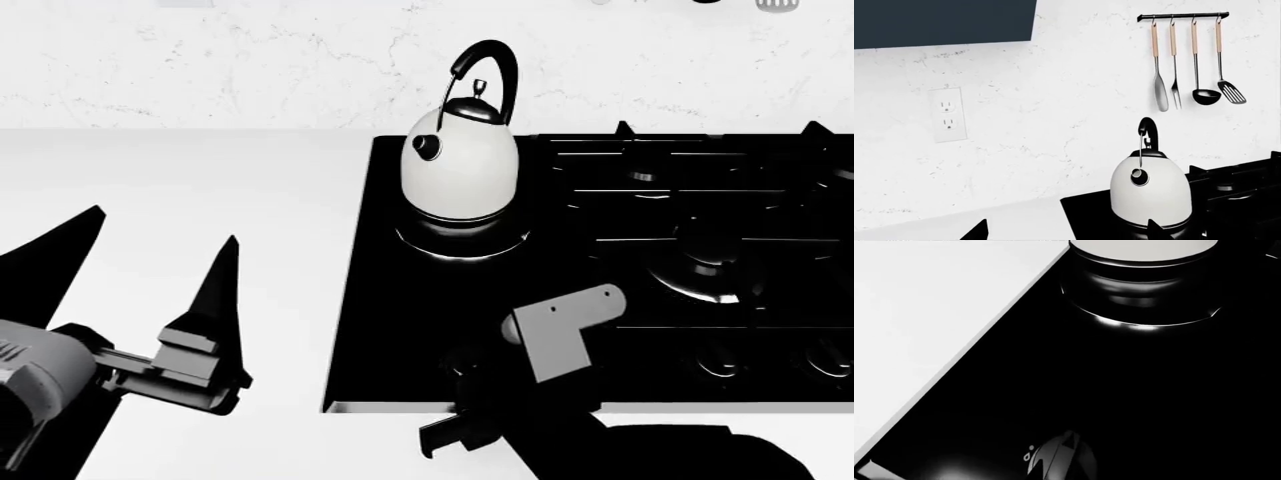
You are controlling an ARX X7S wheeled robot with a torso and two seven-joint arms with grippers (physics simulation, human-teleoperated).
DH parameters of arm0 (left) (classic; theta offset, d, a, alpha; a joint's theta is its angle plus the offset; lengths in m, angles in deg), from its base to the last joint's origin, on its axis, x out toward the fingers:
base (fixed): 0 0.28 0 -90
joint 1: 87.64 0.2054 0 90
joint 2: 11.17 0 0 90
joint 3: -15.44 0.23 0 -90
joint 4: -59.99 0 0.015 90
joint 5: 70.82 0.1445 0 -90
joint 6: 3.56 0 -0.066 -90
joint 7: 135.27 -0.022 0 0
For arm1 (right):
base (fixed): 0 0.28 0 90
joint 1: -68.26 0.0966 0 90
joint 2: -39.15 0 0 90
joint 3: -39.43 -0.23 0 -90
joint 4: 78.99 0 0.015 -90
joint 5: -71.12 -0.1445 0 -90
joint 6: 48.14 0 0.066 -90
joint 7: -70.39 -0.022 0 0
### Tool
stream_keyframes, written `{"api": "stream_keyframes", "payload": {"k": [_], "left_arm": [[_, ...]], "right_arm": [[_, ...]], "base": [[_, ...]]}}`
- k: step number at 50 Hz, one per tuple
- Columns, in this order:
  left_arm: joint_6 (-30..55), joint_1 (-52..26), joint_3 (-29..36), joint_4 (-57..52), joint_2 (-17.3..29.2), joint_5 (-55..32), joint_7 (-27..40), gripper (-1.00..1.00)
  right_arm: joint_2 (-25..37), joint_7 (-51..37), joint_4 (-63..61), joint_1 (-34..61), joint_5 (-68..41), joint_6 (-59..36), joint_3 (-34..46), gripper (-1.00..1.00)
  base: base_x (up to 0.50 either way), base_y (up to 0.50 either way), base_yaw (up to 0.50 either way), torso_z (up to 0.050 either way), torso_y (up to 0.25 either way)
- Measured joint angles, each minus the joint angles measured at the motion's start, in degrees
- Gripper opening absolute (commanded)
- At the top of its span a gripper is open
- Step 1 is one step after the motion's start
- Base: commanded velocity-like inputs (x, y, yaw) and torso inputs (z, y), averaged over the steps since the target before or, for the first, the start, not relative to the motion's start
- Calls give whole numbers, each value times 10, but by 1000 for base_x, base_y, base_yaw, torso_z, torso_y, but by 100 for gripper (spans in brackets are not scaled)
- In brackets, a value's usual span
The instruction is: Pick the kettle from the counter and place it on a stove burner. Then turn the burner on.
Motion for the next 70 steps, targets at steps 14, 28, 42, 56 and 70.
{"api": "stream_keyframes", "payload": {"k": [14, 28, 42, 56, 70], "left_arm": [[-7, 7, -3, 6, -1, -1, 1, 100], [-7, 11, -7, 7, -4, -1, 2, 100], [-3, 12, -12, 7, -6, -4, 1, 100], [-8, 19, -14, 10, -9, -3, 3, 100], [-15, 28, -17, 16, -14, -1, 5, 100]], "right_arm": [[9, 25, -6, 8, 31, -19, 11, -100], [33, 90, -2, 11, 67, -12, 23, -100], [53, 141, 15, 9, 54, 14, 20, -100], [70, 188, 25, 22, 61, 13, 27, -100], [81, 228, 23, 49, 91, -13, 45, -100]], "base": [[1, 0, 0, 0, 0], [4, 0, 0, 0, 0], [3, -1, -1, 0, 0], [2, -3, -4, 0, 0], [1, -4, -7, 0, 0]]}}
